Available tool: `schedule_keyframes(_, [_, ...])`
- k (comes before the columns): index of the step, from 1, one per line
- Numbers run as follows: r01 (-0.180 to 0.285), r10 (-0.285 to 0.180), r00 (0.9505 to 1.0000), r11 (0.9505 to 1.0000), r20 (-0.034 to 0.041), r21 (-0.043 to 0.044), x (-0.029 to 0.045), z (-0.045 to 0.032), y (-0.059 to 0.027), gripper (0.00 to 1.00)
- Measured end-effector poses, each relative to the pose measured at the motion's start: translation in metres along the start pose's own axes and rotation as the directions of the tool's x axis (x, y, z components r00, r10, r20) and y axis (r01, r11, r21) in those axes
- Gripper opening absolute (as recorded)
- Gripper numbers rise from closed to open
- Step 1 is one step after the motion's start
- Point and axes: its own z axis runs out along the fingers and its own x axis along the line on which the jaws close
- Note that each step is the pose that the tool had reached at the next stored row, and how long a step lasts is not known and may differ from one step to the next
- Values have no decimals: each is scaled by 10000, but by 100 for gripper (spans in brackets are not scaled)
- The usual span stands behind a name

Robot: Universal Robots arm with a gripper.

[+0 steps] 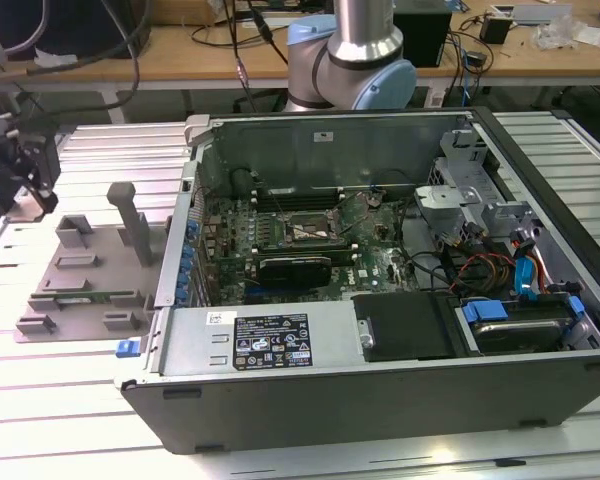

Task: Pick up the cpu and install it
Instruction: 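Pick up the cpu and move it towards the insertion slot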

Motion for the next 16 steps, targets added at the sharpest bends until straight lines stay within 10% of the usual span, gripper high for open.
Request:
schedule_keyframes(4, [3, -3, 10000, 10000, 0, -1, -24, -274, 13, 55])
schedule_keyframes(16, [33, -33, 10000, 10000, -1, -26, -65, -731, 35, 55])
